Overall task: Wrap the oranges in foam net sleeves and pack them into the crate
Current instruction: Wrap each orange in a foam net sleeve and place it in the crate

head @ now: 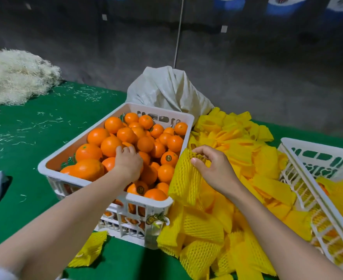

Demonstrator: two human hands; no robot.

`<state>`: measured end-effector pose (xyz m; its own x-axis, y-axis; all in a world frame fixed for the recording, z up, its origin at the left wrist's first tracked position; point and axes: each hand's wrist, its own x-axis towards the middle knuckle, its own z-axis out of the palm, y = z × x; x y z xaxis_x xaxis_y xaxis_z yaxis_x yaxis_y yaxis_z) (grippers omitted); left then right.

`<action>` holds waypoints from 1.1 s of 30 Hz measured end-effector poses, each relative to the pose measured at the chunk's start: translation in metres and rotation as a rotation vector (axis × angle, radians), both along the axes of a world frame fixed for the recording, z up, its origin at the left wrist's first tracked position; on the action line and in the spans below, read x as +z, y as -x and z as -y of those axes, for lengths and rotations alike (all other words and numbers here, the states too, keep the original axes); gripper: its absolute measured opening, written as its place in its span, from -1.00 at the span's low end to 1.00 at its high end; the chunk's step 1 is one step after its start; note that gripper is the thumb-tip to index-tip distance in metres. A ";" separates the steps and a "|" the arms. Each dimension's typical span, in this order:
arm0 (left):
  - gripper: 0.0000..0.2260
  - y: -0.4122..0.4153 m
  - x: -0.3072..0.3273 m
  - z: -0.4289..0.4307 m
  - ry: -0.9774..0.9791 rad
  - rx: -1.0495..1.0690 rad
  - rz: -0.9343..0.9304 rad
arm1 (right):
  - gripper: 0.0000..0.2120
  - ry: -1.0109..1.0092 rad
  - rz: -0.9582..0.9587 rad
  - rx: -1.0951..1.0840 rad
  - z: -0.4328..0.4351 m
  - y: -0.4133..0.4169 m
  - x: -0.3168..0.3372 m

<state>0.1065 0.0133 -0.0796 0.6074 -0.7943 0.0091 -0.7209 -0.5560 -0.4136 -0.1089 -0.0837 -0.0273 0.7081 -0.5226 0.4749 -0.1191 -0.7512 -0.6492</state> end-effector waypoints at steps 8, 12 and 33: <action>-0.65 0.001 0.007 -0.001 0.164 -0.010 -0.004 | -0.89 -0.021 0.004 -0.012 -0.004 0.007 0.004; -0.44 0.014 0.020 -0.007 0.776 -0.095 -0.486 | -0.78 -0.072 0.061 0.035 -0.006 0.019 0.010; -0.73 0.198 0.044 0.028 1.286 0.071 -2.110 | -0.81 -0.897 0.229 0.303 0.000 0.106 0.001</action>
<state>-0.0919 -0.0150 -0.0356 0.4650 -0.8767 -0.1234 0.4598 0.1201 0.8799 -0.2152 -0.0837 -0.0268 0.8120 -0.5686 0.1319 0.1982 0.0560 -0.9786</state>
